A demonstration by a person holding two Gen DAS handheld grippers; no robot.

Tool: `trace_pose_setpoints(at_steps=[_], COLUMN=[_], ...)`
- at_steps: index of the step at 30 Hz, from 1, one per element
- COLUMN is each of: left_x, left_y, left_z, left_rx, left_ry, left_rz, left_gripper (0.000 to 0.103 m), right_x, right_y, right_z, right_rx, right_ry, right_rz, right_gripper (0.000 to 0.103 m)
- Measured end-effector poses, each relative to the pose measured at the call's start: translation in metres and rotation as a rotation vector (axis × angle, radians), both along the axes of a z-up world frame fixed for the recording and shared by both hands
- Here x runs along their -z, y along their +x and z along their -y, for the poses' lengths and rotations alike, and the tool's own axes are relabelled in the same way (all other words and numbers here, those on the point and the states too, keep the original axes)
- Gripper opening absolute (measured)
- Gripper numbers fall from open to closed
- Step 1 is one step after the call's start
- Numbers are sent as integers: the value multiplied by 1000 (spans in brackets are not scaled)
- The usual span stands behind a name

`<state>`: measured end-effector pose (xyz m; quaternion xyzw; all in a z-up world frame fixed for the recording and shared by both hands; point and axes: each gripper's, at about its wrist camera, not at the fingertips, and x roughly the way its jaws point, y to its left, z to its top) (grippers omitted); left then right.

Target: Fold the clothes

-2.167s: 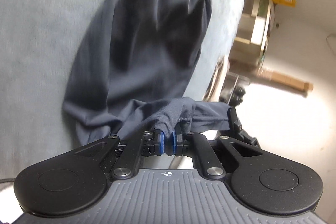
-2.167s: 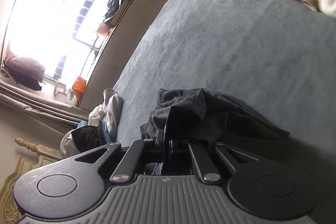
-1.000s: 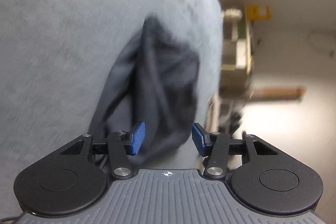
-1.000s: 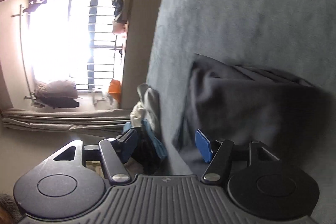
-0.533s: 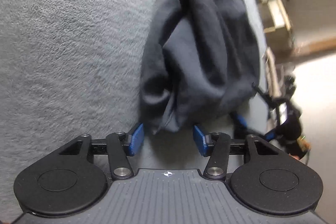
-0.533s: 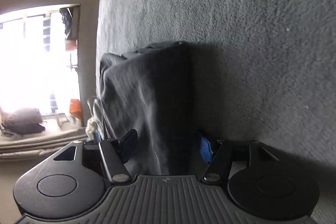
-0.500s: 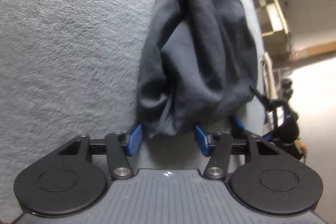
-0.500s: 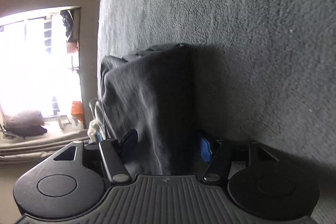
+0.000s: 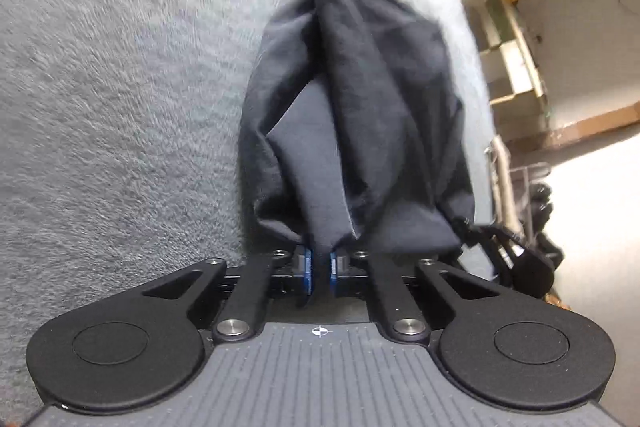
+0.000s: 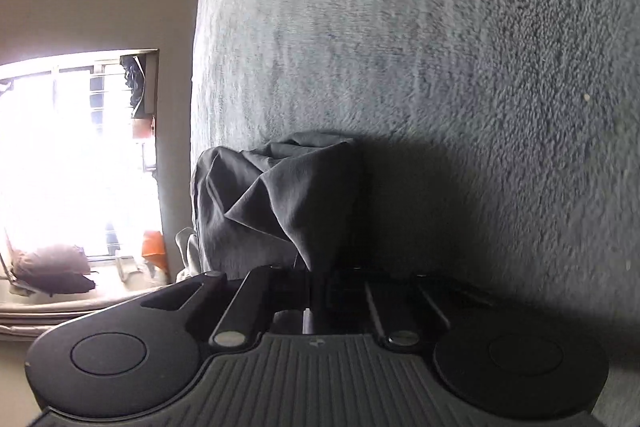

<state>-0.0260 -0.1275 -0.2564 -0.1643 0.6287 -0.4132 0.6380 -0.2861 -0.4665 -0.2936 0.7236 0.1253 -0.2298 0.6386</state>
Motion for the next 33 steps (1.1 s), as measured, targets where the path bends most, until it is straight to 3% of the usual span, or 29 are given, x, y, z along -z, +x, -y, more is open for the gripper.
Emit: trace_pose_setpoints(at_steps=[7, 15, 18, 19, 21, 23, 28, 30, 33], left_x=[-13, -5, -3, -3, -10, -18, -39, -43, -41], left_y=[6, -11, -15, -14, -9, -4, 7, 6, -2], left_z=[-53, -122, -143, -146, -148, -153, -160, -151, -136], left_rx=[2, 67, 90, 95, 104, 93, 79, 108, 164], left_ry=[-19, 44, 69, 79, 63, 50, 10, 20, 67], left_rz=[-44, -47, -37, -23, -7, 39, 170, 227, 304], left_gripper=[4, 5, 13, 13, 14, 16, 18, 22, 22], right_x=[-34, -23, -12, -11, -16, -36, -97, -120, -142], right_y=[-6, -38, -39, -39, -49, -61, -89, -74, -21], right_z=[-51, -144, -160, -161, -162, -159, -150, -147, -152], right_rx=[-47, -154, -229, -238, -216, -206, -184, -231, -400], right_ry=[-17, 86, 99, 93, 106, 61, -169, -299, -485], right_rz=[41, -23, -115, -155, -180, -203, -313, -340, -361], right_gripper=[6, 6, 15, 25, 33, 44, 44, 44, 43])
